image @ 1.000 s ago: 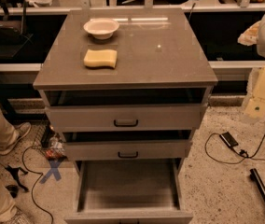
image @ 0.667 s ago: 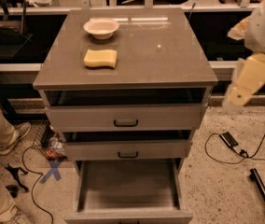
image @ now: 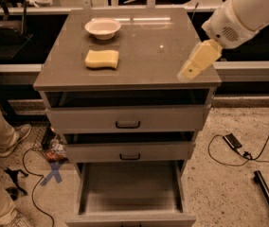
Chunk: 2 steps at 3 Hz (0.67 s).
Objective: Place sponge into bottom drawer
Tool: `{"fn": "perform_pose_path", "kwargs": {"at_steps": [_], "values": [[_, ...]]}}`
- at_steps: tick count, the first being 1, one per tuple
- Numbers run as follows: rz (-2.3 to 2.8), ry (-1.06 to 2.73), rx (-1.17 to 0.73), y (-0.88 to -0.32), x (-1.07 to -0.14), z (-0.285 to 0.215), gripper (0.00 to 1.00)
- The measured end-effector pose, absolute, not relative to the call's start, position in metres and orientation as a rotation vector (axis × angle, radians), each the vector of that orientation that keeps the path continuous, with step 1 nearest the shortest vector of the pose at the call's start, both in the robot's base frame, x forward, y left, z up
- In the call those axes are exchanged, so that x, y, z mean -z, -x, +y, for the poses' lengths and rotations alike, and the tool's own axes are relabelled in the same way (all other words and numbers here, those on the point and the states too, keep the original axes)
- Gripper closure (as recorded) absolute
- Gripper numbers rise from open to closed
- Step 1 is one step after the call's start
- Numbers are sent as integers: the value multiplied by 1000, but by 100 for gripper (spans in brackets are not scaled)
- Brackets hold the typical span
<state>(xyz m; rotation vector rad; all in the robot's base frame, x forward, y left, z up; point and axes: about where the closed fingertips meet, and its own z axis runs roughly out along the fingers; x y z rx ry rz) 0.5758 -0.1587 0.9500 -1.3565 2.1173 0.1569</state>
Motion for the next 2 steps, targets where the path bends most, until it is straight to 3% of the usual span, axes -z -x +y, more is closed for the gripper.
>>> {"fn": "perform_pose_path", "kwargs": {"at_steps": [1, 2], "values": [[2091, 1313, -231, -622, -926, -104, 0], [2088, 1311, -244, -625, -922, -99, 0]]}}
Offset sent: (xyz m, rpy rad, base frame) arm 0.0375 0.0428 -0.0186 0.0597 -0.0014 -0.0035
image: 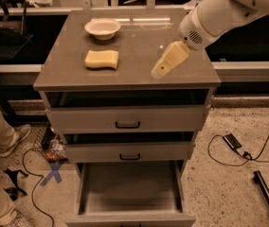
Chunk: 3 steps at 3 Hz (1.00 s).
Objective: Place sponge into bottom drawer
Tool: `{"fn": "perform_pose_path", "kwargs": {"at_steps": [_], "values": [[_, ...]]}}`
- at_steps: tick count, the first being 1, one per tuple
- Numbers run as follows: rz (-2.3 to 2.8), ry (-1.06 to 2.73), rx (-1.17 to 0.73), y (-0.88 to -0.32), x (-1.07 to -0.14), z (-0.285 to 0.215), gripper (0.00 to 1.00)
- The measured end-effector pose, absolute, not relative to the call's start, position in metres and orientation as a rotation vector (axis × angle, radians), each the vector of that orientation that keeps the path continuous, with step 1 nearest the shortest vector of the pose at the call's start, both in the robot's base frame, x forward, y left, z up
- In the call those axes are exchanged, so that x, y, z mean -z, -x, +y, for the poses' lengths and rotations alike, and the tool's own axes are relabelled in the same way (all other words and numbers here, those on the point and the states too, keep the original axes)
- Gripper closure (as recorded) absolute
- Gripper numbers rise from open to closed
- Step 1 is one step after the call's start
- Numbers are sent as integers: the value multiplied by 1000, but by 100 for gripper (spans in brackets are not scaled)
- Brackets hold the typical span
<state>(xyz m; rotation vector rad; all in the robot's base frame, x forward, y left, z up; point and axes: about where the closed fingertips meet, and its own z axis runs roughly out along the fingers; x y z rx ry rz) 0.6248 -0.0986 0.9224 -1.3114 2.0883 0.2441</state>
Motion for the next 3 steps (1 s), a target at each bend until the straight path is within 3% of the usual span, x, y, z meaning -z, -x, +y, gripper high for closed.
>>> {"fn": "perform_pose_path", "kwargs": {"at_steps": [3], "values": [[2057, 1252, -450, -690, -855, -2, 0]]}}
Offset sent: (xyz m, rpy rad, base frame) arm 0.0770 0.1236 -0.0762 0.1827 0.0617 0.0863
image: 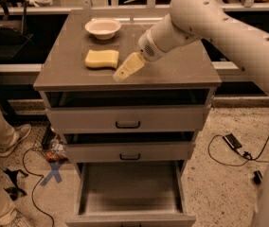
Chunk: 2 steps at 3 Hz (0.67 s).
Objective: Place sponge into bottom drawer
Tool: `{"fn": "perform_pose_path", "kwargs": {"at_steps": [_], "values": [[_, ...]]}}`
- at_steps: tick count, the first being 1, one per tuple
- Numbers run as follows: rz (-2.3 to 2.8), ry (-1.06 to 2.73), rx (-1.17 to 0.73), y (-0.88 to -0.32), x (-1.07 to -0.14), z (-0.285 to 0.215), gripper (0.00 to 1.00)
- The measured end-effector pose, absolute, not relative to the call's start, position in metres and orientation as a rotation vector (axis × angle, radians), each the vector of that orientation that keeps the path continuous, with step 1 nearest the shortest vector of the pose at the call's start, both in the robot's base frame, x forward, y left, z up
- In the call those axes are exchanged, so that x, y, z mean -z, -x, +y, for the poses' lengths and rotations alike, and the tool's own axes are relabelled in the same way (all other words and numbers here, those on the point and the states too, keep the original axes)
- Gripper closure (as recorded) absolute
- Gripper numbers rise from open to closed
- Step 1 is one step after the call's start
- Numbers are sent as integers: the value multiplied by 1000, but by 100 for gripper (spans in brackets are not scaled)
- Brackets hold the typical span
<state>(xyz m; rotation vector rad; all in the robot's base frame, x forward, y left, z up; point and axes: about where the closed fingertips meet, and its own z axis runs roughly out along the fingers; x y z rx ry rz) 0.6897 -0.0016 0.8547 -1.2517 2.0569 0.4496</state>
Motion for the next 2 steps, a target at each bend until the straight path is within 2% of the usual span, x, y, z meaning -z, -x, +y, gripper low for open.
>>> {"fn": "perform_pose_path", "kwargs": {"at_steps": [2], "values": [[2058, 1155, -545, -719, -839, 38, 0]]}}
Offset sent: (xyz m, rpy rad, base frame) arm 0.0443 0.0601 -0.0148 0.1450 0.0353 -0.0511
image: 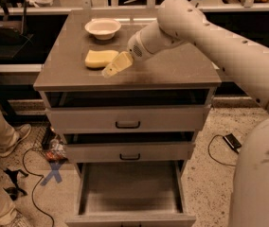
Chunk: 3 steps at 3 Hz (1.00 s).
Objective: Place sponge into bottom drawer
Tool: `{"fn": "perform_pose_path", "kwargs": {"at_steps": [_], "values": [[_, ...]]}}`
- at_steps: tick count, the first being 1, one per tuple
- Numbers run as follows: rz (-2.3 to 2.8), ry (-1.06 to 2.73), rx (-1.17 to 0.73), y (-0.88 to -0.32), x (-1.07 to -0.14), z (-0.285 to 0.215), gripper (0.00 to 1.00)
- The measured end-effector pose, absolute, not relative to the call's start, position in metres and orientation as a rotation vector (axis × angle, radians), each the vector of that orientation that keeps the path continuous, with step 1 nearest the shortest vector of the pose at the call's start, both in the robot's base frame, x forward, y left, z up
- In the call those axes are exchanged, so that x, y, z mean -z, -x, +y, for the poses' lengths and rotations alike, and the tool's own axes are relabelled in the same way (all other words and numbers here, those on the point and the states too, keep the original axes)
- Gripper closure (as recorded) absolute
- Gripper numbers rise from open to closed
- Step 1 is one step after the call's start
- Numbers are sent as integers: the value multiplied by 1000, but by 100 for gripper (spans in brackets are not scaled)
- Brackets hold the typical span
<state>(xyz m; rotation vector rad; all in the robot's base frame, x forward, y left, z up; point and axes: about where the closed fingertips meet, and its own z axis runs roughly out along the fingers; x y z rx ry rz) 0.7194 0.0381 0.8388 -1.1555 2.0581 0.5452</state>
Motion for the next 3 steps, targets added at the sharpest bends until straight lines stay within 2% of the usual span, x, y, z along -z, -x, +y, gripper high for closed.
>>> {"fn": "perform_pose_path", "kwargs": {"at_steps": [2, 3], "values": [[2038, 1156, -591, -733, -833, 72, 0], [2034, 1162, -606, -737, -829, 83, 18]]}}
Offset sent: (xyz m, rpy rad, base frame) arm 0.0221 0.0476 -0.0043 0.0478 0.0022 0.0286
